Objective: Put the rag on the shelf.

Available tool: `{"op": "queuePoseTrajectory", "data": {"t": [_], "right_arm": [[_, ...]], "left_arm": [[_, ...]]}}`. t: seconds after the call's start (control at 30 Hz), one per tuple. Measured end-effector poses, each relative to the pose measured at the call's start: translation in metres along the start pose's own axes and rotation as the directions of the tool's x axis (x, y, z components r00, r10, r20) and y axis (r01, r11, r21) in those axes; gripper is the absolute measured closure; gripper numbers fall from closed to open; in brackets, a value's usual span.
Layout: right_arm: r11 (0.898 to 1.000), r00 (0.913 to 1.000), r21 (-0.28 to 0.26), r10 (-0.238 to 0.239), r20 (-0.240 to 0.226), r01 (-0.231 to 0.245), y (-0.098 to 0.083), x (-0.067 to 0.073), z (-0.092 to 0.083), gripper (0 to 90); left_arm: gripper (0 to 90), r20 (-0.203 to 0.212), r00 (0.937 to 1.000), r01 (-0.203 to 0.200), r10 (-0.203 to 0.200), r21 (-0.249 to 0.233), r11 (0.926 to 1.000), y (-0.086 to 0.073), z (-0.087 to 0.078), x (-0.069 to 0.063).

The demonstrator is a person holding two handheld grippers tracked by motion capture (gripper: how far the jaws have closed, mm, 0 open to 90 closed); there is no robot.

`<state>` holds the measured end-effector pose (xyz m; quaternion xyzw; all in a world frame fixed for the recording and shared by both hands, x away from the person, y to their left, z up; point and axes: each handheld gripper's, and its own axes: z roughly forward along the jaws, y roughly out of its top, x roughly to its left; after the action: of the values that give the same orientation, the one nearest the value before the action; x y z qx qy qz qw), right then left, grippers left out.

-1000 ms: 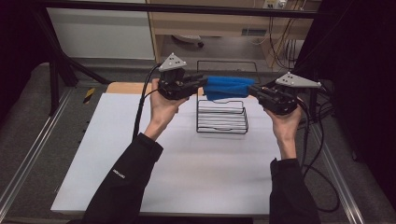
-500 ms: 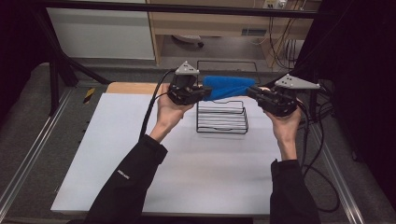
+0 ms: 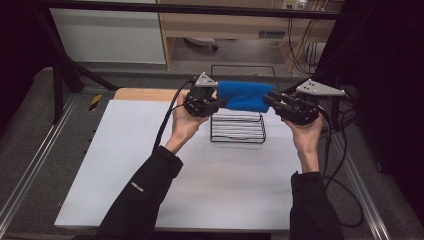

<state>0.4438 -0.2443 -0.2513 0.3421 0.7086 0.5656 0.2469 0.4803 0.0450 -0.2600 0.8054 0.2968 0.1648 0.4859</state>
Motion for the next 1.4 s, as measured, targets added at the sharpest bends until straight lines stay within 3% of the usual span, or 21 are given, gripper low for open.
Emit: {"op": "queuePoseTrajectory", "data": {"t": [0.1,0.3,0.53,0.73,0.93,1.13,1.4], "right_arm": [[1.0,0.9998,-0.001,0.011,-0.014,-0.011,0.001,0.001,0.0,70.7],[0.995,0.9984,0.089,0.053,-0.017,-0.051,-0.014,-0.001,0.009,86.1],[0.991,0.9965,0.112,0.064,0.054,-0.069,-0.038,-0.012,0.017,87.2],[0.994,0.9966,0.088,0.061,0.056,-0.066,-0.041,-0.012,0.015,85.1],[0.998,0.9988,0.046,0.034,0.035,-0.036,-0.034,-0.002,0.004,74.8],[0.999,0.9989,0.025,0.039,0.026,-0.039,-0.027,0.007,-0.008,55.7],[0.996,0.9971,0.042,0.076,0.0,-0.076,-0.031,0.015,-0.016,32.9]], "left_arm": [[89.4,-0.005,1.0,-0.001,0.001,0.001,1.0,-0.003,0.002,0.001],[89.3,-0.005,0.9999,-0.011,0.011,-0.007,0.9999,-0.006,0.004,0.001],[89.3,-0.004,1.0,-0.005,0.005,-0.014,0.9999,-0.01,0.008,0.003],[88.3,0.003,0.9999,-0.01,0.01,-0.015,0.9998,-0.013,0.007,0.003],[80.1,0.009,0.9998,-0.014,0.015,-0.023,0.9996,-0.017,-0.005,0.002],[65.1,0.005,1.0,-0.006,0.006,-0.029,0.9995,-0.026,-0.023,0.006],[42.2,-0.024,0.9997,-0.008,0.008,0.01,0.9999,-0.055,-0.043,0.014]]}}
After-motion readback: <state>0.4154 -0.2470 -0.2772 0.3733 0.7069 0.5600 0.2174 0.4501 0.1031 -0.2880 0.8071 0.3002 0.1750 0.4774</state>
